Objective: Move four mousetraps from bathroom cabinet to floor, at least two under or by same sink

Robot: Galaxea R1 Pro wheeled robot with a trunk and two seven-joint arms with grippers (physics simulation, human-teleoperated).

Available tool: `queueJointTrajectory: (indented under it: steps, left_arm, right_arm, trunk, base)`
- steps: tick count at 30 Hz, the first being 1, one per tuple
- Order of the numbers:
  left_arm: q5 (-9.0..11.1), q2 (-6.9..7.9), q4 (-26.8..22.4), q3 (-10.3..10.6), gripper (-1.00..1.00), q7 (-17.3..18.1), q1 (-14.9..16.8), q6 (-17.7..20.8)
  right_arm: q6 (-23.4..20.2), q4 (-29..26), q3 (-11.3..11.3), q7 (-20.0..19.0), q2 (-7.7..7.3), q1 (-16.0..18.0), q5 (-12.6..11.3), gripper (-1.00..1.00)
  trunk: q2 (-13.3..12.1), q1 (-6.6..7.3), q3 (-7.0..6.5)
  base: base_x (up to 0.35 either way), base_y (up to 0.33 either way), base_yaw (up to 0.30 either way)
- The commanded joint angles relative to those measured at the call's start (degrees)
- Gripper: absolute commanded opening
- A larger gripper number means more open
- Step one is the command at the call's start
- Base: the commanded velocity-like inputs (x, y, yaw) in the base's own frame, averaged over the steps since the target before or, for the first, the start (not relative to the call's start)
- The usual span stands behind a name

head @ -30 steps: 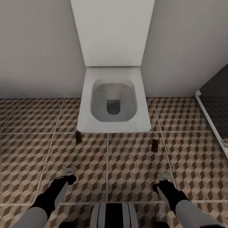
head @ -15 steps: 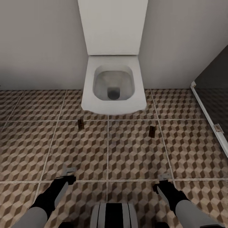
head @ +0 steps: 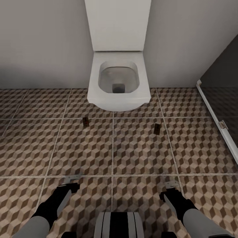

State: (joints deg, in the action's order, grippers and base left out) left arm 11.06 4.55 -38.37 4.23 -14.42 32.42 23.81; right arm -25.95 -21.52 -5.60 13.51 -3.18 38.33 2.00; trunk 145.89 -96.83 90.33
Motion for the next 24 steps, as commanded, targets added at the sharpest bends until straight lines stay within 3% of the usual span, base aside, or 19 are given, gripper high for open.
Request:
queueJointTrajectory:
  steps: [1, 9, 24]
  left_arm:
    - [0.6, 0.07, -0.1, 0.4, 1.0, -0.6, 0.0, 0.2]
    - [0.6, 0.01, 0.0, 0.4, 1.0, -0.8, 0.0, 0.3]
    - [0.6, 0.02, 0.1, 0.5, 1.0, -0.5, 0.0, 0.5]
  right_arm:
    - [-0.5, -0.1, -0.4, 0.1, -0.03, 0.0, 0.2, 1.0]
    - [-0.5, -0.1, -0.4, 0.1, 0.01, 0.0, 0.2, 1.0]
    - [-0.5, -0.1, -0.4, 0.1, 0.09, 0.0, 0.2, 1.0]
  trunk:
    - [0.0, 0.01, 0.03]
    - [0.0, 0.01, 0.03]
    - [-0.2, 0.4, -3.29]
  base:
    - [-0.035, 0.0, 0.0]
    - [-0.012, 0.0, 0.0]
    - [-0.001, 0.0, 0.0]
